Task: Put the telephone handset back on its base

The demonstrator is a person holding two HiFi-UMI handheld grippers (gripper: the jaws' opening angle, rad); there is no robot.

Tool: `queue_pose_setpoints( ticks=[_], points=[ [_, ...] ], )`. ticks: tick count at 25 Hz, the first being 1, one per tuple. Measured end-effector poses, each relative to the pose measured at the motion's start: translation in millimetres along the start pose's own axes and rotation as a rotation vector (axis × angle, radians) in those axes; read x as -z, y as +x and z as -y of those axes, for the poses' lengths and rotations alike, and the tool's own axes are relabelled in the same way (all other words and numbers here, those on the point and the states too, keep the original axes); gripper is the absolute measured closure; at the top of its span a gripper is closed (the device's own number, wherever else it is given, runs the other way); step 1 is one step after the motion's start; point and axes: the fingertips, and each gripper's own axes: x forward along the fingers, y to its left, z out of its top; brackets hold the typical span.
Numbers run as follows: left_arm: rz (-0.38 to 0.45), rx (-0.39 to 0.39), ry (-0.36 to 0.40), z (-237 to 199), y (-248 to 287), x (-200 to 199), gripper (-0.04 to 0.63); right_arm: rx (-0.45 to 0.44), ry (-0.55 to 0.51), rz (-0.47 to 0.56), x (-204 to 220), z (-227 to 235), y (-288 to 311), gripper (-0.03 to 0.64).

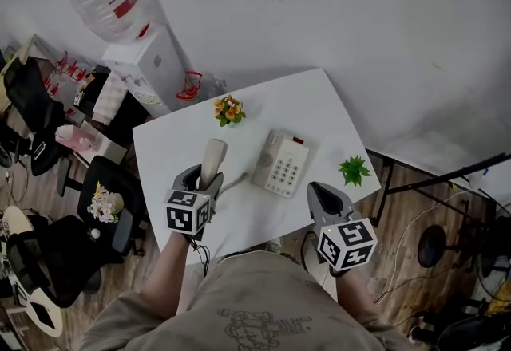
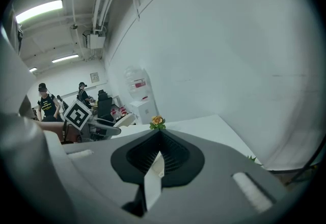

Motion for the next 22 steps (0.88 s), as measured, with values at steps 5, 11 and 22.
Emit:
queue_pose_setpoints(
  ticks=[5, 11, 22],
  points=[
    [0.032, 0.008, -0.006, 9.0, -12.0, -2.1, 0.371, 0.011, 0.005, 0.016, 1.2, -1.8, -8.9, 0.588],
    [0.051, 0.031, 0.015, 22.8, -8.5, -14.2, 0.371, 0.035, 0.011, 0.016, 5.8, 4.0, -19.4, 0.588],
    [0.087, 0.112, -0.009, 64.0, 47.3, -42.8, 0.373, 0.105, 0.043, 0.010, 12.9, 27.8, -33.2, 0.588]
  ],
)
